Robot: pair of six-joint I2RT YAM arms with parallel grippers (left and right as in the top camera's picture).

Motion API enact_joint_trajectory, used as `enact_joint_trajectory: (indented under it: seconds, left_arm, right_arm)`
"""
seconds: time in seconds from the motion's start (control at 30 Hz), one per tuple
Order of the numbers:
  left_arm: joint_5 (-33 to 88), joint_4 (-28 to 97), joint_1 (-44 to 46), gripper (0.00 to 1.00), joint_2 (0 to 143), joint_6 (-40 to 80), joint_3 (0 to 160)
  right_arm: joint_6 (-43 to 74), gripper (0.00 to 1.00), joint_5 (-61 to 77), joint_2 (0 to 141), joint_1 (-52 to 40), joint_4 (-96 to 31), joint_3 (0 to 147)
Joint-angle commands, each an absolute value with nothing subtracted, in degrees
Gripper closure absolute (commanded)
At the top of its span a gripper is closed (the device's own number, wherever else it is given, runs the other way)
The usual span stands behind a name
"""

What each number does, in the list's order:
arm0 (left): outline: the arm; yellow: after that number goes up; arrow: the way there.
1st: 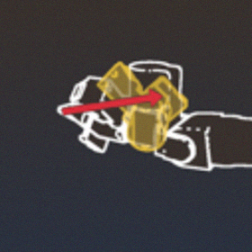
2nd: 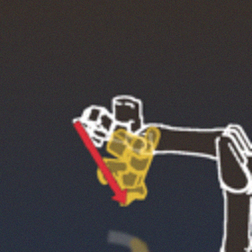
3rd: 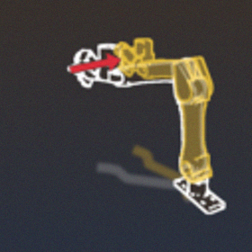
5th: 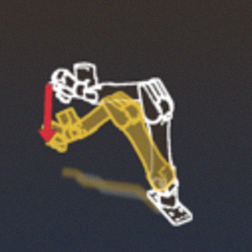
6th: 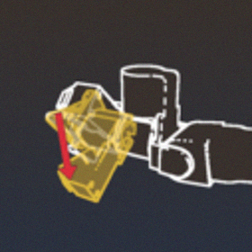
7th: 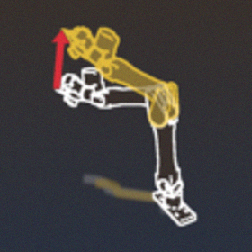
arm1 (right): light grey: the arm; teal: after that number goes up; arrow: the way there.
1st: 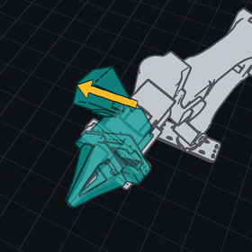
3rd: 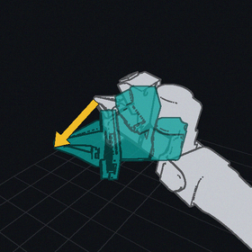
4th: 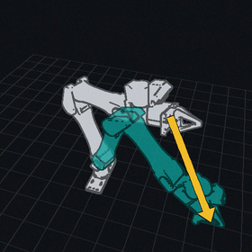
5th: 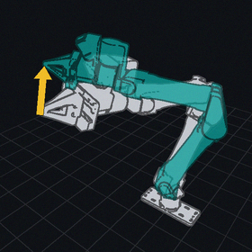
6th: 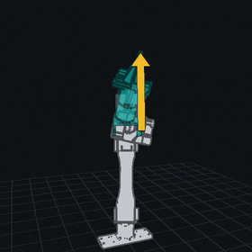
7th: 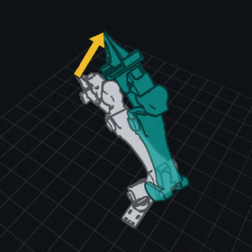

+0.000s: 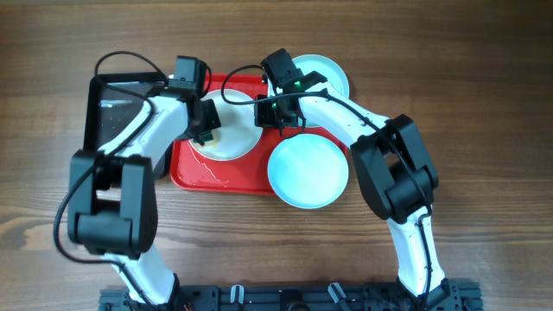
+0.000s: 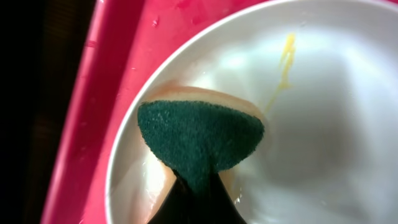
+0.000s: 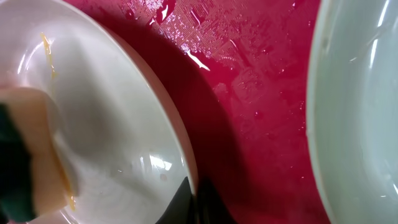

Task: Clean dirty plates on tray and stack at the side
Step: 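Carry the sponge with the left gripper onto the white plate, then scrub the white plate surface with the sponge in the left gripper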

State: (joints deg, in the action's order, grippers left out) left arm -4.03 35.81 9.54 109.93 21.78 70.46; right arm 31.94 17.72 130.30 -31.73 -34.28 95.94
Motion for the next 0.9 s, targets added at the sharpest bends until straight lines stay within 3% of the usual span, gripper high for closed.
enact_joint_trajectory:
  seconds: [0.0, 0.33, 0.67, 0.87]
  left_arm:
    - [-6.9, 35.7, 10.1, 0.96, 113.8, 22.8, 70.3]
    - [19.1, 33.8, 14.2, 0.96, 114.2, 12.0, 70.3]
    - [18.0, 28.6, 14.6, 0.96, 114.2, 13.8, 70.3]
    - [6.5, 23.7, 14.5, 0.96, 114.2, 17.0, 70.3]
  right_arm:
    - [32.9, 0.96, 14.9, 131.7, -31.6, -34.4, 96.6]
    - [31.5, 0.96, 15.1, 131.7, -31.7, -34.1, 96.6]
    - [30.0, 0.96, 17.0, 131.7, -32.4, -35.2, 96.6]
    - [28.9, 0.96, 16.9, 131.7, -33.8, -35.5, 96.6]
